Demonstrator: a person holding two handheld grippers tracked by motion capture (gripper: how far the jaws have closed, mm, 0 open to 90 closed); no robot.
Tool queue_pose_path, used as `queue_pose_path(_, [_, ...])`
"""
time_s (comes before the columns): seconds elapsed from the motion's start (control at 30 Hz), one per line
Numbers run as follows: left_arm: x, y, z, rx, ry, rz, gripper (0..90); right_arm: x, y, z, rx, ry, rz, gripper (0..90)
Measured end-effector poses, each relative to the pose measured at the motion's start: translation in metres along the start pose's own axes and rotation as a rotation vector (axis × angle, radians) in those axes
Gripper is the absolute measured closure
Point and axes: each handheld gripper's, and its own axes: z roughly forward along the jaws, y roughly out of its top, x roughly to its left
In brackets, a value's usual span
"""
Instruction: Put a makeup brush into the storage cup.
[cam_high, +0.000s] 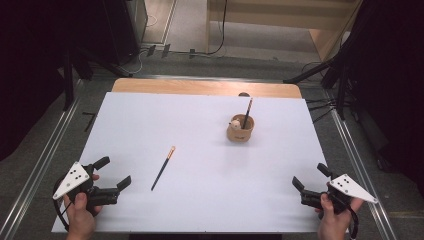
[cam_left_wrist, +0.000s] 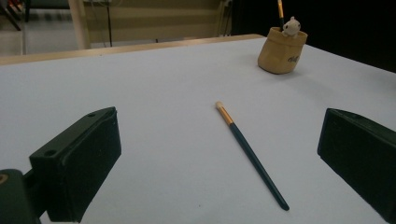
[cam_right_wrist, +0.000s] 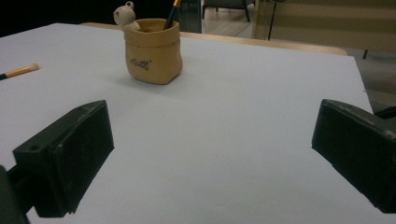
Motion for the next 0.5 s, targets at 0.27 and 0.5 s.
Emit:
queue_pose_path(0.27, [-0.0011, 0.0001, 0.0017, 0.006, -0.005, 0.005, 0.0, -0.0005, -0.0035, 0.0001, 0.019, 0.006, -0.001, 0.0])
queue_pose_path(0.5, [-0.0037, 0.0023, 0.0048, 0.006, -0.003, 0.002, 0.0, 0.0017, -0.0022, -0.0015, 0.011, 0.002, 0.001, 0.0])
